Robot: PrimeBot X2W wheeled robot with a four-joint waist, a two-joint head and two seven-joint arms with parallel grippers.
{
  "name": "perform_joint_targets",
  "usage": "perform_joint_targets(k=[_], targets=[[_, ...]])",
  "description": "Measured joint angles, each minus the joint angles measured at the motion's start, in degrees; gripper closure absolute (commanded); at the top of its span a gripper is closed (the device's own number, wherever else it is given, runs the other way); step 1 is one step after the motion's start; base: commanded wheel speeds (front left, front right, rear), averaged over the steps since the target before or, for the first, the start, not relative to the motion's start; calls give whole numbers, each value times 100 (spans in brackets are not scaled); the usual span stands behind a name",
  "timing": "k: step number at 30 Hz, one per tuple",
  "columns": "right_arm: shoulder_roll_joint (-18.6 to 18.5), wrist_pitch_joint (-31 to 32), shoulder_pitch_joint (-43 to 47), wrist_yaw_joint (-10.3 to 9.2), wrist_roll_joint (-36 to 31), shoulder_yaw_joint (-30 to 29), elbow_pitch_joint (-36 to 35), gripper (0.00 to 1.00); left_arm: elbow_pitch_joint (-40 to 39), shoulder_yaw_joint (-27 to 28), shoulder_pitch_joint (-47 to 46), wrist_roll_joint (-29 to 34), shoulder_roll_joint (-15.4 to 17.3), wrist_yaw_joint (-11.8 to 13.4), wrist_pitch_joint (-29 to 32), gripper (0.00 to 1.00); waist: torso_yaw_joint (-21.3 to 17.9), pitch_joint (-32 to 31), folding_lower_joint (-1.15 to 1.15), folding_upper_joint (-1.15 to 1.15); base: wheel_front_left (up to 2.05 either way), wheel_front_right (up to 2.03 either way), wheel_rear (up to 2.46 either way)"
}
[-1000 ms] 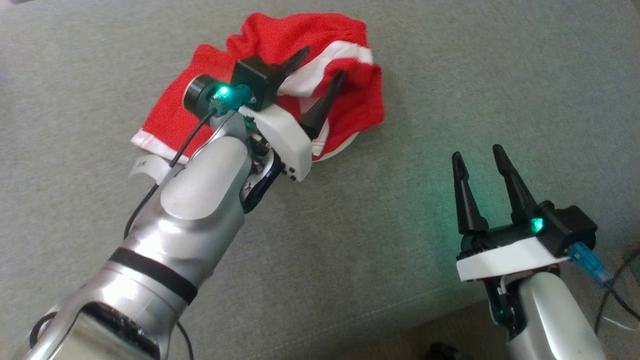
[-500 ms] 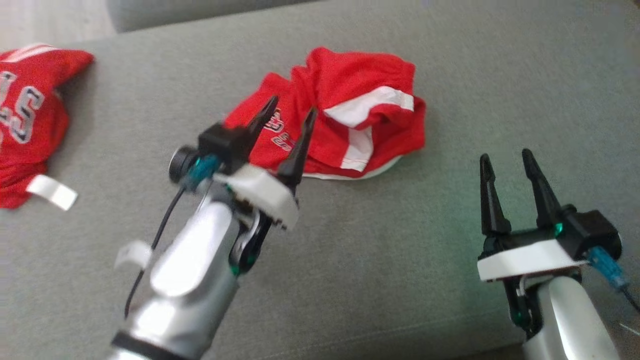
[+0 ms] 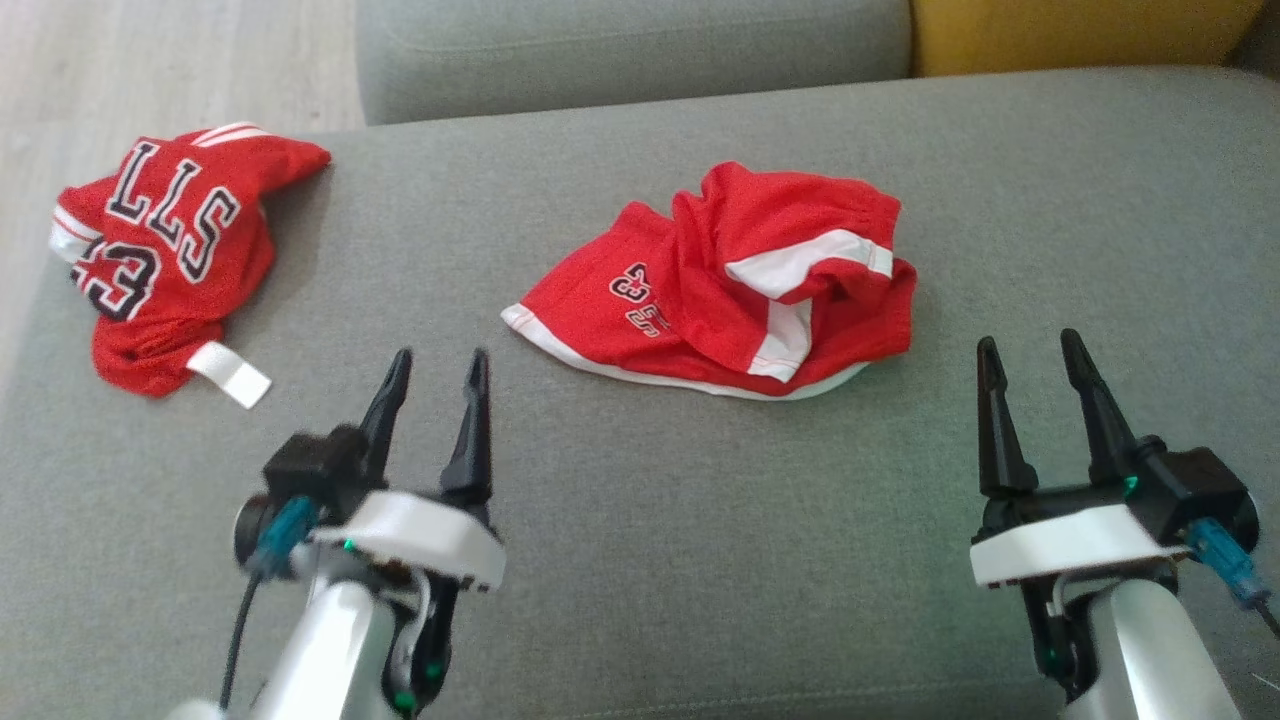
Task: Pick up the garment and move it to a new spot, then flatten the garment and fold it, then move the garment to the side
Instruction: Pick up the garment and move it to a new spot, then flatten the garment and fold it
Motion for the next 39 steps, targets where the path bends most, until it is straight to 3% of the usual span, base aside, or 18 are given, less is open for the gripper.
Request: perform_joint_targets(k=[9, 19, 39], targets=[[0, 0, 297, 0, 9, -29, 15, 0, -307, 458, 768, 130, -23, -2, 0, 0, 161, -157, 0, 0, 0, 0, 0], [1, 0, 330, 0, 68, -29, 71, 0, -399, 606, 892, 172, -41, -9, 0, 0, 167, -184, 0, 0, 0, 0, 0], [1, 0, 330, 0, 111, -19, 82, 0, -321, 286, 890, 46, -43, -10, 0, 0, 71, -65, 0, 0, 0, 0, 0]])
